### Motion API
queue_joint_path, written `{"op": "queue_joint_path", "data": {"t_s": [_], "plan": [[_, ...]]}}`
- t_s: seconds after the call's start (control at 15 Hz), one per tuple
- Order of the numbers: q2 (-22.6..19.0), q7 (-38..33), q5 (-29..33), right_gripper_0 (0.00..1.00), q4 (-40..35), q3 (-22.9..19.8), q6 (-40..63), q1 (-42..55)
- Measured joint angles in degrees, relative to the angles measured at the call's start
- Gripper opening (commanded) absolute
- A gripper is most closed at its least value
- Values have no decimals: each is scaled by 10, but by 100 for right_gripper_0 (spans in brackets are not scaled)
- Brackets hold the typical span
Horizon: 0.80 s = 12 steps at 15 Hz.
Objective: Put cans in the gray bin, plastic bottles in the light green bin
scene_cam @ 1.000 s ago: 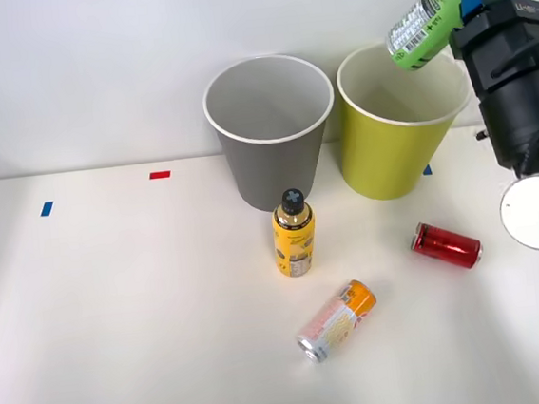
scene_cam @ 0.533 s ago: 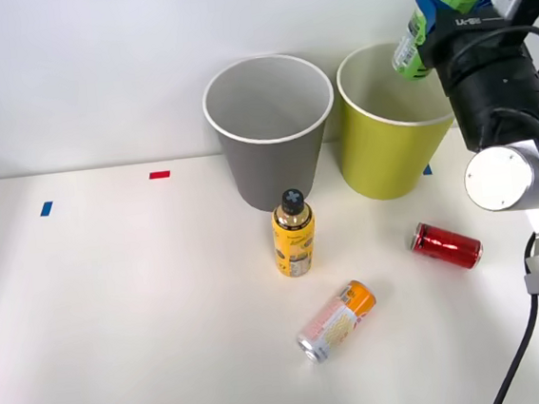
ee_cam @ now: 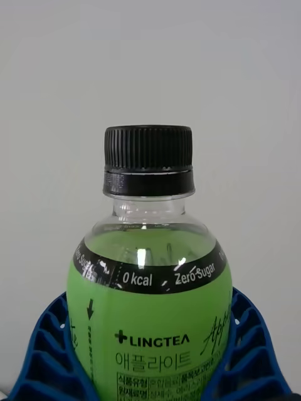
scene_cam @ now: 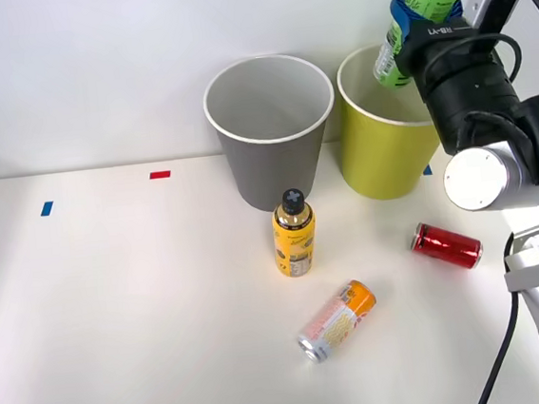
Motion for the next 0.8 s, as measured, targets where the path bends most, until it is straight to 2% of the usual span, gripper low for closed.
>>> {"op": "queue_joint_path", "data": {"t_s": [0.07, 0.2, 0.8], "plan": [[1, -2, -2, 72, 0, -1, 0, 0], [3, -7, -7, 88, 0, -3, 0, -2], [9, -14, -14, 90, 0, -11, -6, -5]]}}
